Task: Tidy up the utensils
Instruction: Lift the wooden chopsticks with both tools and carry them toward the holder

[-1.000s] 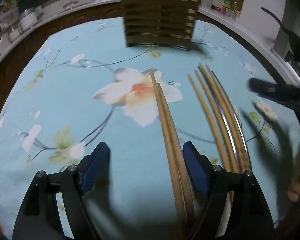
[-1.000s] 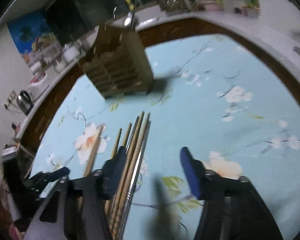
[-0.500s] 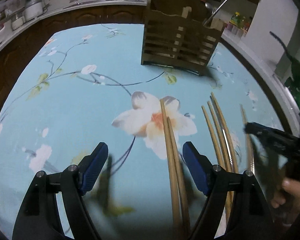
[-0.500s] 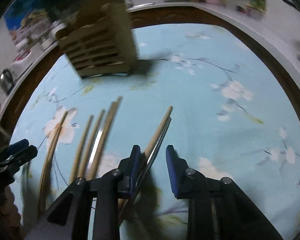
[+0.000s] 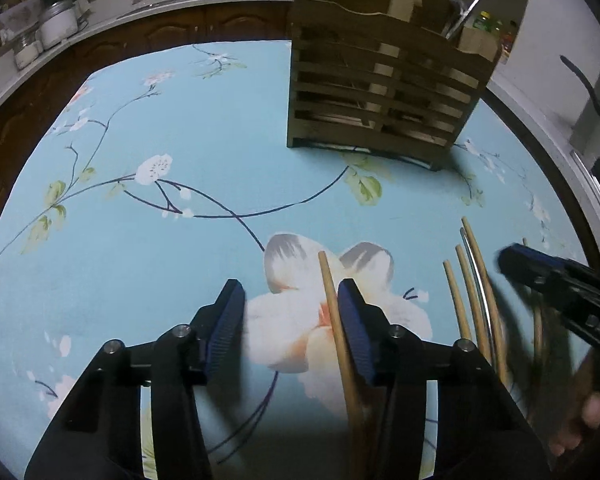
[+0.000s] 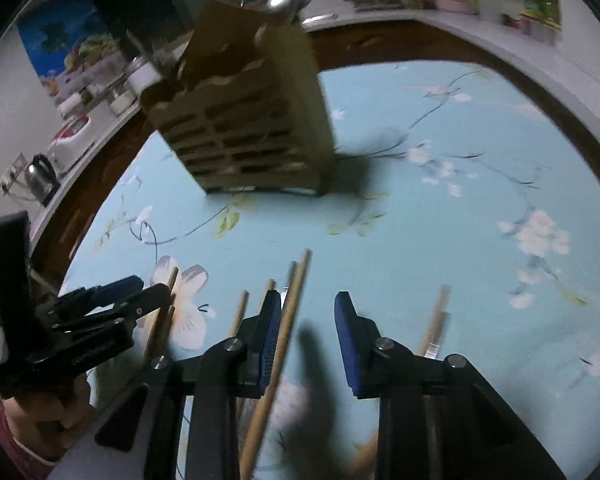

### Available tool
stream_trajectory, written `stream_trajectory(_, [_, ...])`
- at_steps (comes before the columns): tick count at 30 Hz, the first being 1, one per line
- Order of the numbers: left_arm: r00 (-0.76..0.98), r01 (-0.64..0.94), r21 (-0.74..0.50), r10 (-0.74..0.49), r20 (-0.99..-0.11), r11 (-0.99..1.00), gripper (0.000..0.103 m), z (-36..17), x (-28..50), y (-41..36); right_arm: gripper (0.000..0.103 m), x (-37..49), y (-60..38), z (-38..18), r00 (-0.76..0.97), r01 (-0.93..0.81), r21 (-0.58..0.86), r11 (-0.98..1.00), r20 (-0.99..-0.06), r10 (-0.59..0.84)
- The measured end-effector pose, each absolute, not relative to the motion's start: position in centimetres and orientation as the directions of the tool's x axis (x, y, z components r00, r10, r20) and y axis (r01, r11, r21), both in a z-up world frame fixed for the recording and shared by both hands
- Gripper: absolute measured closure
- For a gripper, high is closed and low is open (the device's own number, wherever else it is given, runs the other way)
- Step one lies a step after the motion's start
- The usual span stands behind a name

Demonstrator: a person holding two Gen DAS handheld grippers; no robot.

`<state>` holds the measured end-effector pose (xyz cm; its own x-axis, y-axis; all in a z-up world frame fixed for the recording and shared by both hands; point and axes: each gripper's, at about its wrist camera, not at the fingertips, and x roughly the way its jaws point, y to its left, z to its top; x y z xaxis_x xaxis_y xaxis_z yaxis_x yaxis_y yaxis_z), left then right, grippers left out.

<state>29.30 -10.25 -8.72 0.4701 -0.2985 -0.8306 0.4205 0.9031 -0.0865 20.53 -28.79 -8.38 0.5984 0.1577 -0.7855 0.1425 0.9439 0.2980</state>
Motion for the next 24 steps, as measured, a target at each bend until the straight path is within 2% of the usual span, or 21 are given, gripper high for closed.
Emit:
stream_trajectory(1, [0.465, 0.430, -0.091, -0.307, -0.831, 0.898, 0.054, -8.7, 29.3, -10.0, 0.076, 20.8, -28.5, -8.8, 0.588, 0.138, 0.297, 0.945, -0.793, 0.163])
stream_trajectory(3, [0.454, 0.443, -0.101, -0.320, -0.832, 0.891, 0.054, -8.7, 29.3, -9.7, 0.085, 21.2, -28.1, -9.4, 0.567, 0.134, 0.259, 0.957, -0.812, 0.140])
stream_trajectory(7, [0.449, 0.452, -0.102, -0.325, -0.832, 0.886, 0.055, -8.7, 29.5, -10.0, 0.088, 21.3, -28.5, -9.3, 0.563, 0.149, 0.266, 0.952, -0.815, 0.140])
stream_trajectory(11, [0.476, 0.473, -0.015, -0.269, -0.837, 0.881, 0.056, -8.9, 29.5, -11.8, 0.088, 22.6, -28.6, -9.3, 0.561, 0.160, 0.250, 0.955, -0.819, 0.121])
stream_trajectory(12, [0.487, 0.482, 0.010, -0.258, -0.835, 0.876, 0.061, -9.0, 29.3, -12.2, 0.087, 22.7, -28.6, -9.4, 0.560, 0.159, 0.242, 0.957, -0.821, 0.114])
stream_trajectory(13, [0.487, 0.495, 0.011, -0.266, -0.832, 0.869, 0.074, -9.0, 29.1, -12.6, 0.087, 22.9, -28.4, -9.3, 0.559, 0.153, 0.226, 0.962, -0.823, 0.105])
stream_trajectory(16, [0.486, 0.521, 0.019, -0.278, -0.829, 0.853, 0.095, -8.9, 28.5, -13.3, 0.087, 23.2, -28.1, -9.4, 0.561, 0.153, 0.202, 0.967, -0.824, 0.083])
stream_trajectory(18, [0.487, 0.525, 0.014, -0.286, -0.825, 0.851, 0.097, -8.9, 28.4, -13.4, 0.093, 23.3, -27.8, -9.4, 0.562, 0.152, 0.180, 0.972, -0.824, 0.065])
stream_trajectory(20, [0.462, 0.527, -0.032, -0.318, -0.828, 0.850, 0.099, -8.8, 28.6, -13.0, 0.096, 23.1, -28.3, -9.4, 0.562, 0.158, 0.229, 0.961, -0.820, 0.103])
stream_trajectory(24, [0.453, 0.508, -0.102, -0.366, -0.813, 0.855, 0.099, -7.5, 28.2, -11.1, 0.097, 21.7, -28.8, -8.0, 0.598, 0.155, 0.315, 0.937, -0.785, 0.165])
